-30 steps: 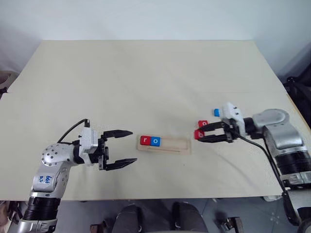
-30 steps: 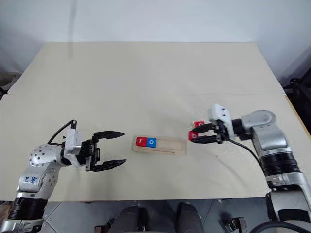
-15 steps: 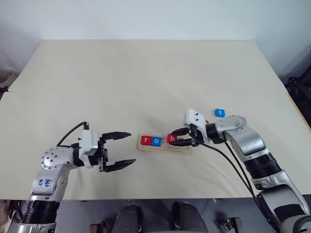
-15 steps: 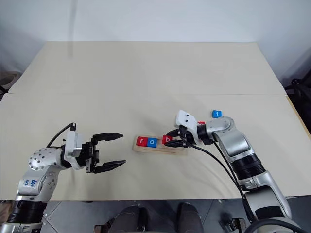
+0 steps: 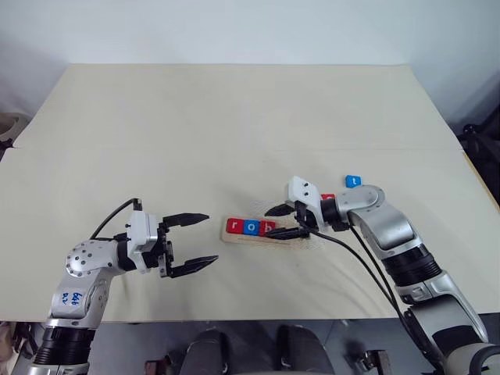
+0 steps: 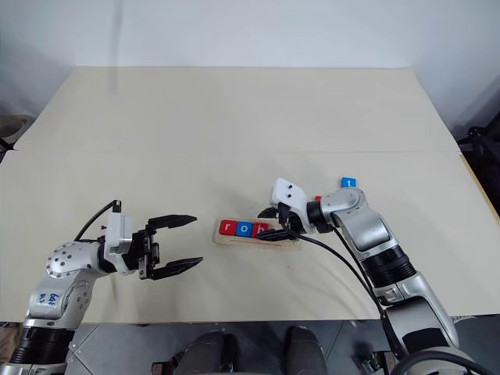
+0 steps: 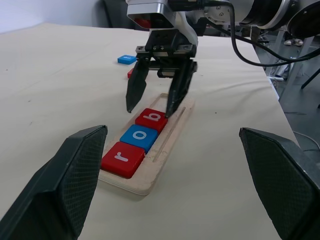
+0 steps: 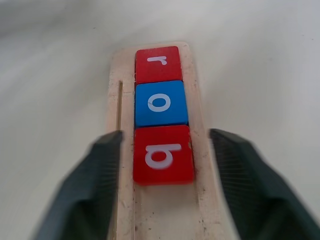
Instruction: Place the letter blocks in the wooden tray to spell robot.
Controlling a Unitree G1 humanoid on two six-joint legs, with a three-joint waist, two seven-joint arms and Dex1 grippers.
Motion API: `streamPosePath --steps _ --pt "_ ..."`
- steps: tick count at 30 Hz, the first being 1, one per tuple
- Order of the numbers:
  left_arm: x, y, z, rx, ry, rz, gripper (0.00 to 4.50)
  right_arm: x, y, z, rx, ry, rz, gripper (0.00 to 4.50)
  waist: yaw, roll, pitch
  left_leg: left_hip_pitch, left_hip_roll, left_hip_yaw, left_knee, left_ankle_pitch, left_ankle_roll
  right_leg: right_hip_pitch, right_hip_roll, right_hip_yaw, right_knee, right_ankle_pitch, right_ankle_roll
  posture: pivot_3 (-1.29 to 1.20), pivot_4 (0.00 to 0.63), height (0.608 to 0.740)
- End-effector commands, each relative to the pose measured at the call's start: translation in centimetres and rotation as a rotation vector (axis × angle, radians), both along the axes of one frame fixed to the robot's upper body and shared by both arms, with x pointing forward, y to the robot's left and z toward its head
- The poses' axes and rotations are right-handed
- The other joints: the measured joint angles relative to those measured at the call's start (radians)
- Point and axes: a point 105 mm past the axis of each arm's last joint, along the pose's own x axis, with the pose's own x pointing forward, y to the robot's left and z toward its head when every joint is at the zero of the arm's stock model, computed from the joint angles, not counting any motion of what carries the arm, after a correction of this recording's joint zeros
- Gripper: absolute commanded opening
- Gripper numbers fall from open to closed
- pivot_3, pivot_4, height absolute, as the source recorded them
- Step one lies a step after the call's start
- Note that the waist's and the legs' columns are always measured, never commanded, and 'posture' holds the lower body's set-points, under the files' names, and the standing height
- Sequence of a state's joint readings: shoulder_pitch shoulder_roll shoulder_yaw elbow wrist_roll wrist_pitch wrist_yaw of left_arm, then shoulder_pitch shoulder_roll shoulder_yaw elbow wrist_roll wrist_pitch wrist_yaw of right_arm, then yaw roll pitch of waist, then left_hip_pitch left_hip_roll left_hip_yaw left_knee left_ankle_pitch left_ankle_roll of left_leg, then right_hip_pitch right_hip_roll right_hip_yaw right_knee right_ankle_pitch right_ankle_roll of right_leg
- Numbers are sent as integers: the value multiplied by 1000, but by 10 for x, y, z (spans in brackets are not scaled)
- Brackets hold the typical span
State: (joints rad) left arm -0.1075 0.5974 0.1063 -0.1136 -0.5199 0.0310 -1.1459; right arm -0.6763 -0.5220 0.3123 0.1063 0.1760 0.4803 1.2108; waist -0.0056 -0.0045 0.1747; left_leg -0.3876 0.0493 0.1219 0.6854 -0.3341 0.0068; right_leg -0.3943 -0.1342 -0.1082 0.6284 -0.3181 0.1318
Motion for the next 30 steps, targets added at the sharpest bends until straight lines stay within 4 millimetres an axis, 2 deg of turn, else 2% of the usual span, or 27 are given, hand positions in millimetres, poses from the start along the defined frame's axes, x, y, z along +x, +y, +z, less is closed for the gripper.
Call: streamPosePath --steps 1,2,5,9,12,13,15,17,18,21,24,30 --pt "-3 0 10 3 -53 -1 4500 -7 7 9 17 -23 53 4180 0 0 0 0 0 0 0 0 0 0 0 0 0 0 0 0 150 740" --pt "-3 0 10 4 -54 -1 4500 -6 7 10 25 -27 51 4493 0 0 0 0 0 0 0 0 0 0 0 0 0 0 0 0 150 740" --pt "-3 0 10 5 -55 0 4500 -6 6 15 45 -45 43 4493 0 0 0 0 0 0 0 0 0 0 0 0 0 0 0 0 150 740" --pt "-3 0 10 5 -54 0 4500 -4 -18 30 92 -87 -16 4493 5 0 0 0 0 0 0 0 0 0 0 0 0 0 0 0 150 740" --pt "-4 0 10 5 -51 -1 4500 -7 -43 35 119 -86 -82 4493 6 0 0 -1 -1 0 0 0 0 0 -1 0 -1 0 0 0 150 740" --pt "-3 0 9 5 -48 -1 4500 -7 -56 36 134 -99 -128 4493 6 0 0 -1 -1 0 0 0 0 0 -1 0 -1 0 0 0 150 740" --pt "0 0 8 4 -42 -1 4500 -11 -95 36 169 -145 -291 4493 13 0 0 -1 -1 0 -1 0 0 0 -1 -1 -1 0 0 0 150 740" --pt "2 0 7 2 -39 -1 4500 -15 -115 37 199 -163 -393 4493 15 0 0 -1 -1 1 -1 0 0 1 -1 -3 -2 0 0 0 150 740" --pt "5 0 7 -5 -28 -4 4500 -20 -129 36 217 -197 -463 4493 15 0 0 -1 -1 1 -1 0 0 1 -1 -2 -2 0 0 0 150 740" --pt "11 0 7 -23 -8 -3 4500 -33 -153 35 230 -285 -580 4493 11 0 0 0 -1 2 -1 0 0 1 0 -1 -1 0 0 0 150 740" --pt "25 0 8 -41 16 12 4500 -66 -185 16 274 -334 -742 4493 17 -1 -1 1 0 2 -2 0 0 2 1 -2 -1 0 0 0 150 740" --pt "35 -5 10 -44 31 -28 4500 -109 -209 -12 257 -374 -895 4493 27 -1 -1 1 -1 7 -2 0 0 2 1 0 -2 0 0 0 150 740"
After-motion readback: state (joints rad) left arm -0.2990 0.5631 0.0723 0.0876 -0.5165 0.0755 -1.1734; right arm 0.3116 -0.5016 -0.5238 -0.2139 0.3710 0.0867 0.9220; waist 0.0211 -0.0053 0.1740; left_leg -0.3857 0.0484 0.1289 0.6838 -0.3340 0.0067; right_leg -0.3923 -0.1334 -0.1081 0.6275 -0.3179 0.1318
